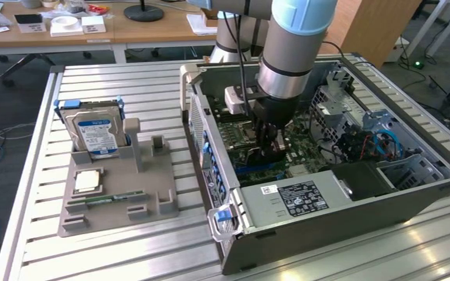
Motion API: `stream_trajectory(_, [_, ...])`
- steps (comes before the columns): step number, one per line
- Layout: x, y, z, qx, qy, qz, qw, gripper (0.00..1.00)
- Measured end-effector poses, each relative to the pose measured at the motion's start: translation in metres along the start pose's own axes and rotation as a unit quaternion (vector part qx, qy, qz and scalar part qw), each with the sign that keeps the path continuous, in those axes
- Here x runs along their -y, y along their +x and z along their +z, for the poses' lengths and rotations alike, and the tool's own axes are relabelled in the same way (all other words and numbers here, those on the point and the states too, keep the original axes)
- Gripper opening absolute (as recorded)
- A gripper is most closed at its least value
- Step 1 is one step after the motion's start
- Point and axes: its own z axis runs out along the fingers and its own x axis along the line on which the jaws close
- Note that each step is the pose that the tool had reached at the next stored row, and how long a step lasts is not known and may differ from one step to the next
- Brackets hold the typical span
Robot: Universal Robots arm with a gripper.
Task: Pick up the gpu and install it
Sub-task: 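Insert the gpu into the slot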
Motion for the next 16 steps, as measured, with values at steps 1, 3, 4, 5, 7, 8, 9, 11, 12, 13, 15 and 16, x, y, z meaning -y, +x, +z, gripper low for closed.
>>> stream_trajectory(1, [-0.0007,0.0,0.0006,0.0001,0.0002,0.0,1.0,0.26])
stream_trajectory(3, [-0.0018,0.0001,0.0017,0.0,0.0004,0.0,1.0,0.26])
stream_trajectory(4, [-0.002,0.0001,0.0018,0.0,0.0004,0.0,1.0,0.26])
stream_trajectory(5, [-0.0021,0.0001,0.0018,0.0,0.0004,0.0,1.0,0.26])
stream_trajectory(7, [-0.0025,0.0001,0.0021,0.0,0.0005,0.0,1.0,0.26])
stream_trajectory(8, [-0.0028,0.0001,0.0026,0.0,0.0005,0.0,1.0,0.26])
stream_trajectory(9, [-0.0031,0.0002,0.0031,-0.0002,0.0004,0.0,1.0,0.26])
stream_trajectory(11, [-0.0033,0.0003,0.0033,-0.0003,0.0004,0.0,1.0,0.26])
stream_trajectory(12, [-0.0033,0.0003,0.0034,-0.0002,0.0004,0.0,1.0,0.26])
stream_trajectory(13, [-0.0033,0.0002,0.0036,0.0,0.0005,0.0,1.0,0.26])
stream_trajectory(15, [-0.0036,0.0001,0.0038,0.0003,0.0005,0.0,1.0,0.26])
stream_trajectory(16, [-0.0035,0.0001,0.0038,0.0002,0.0006,0.0,1.0,0.26])
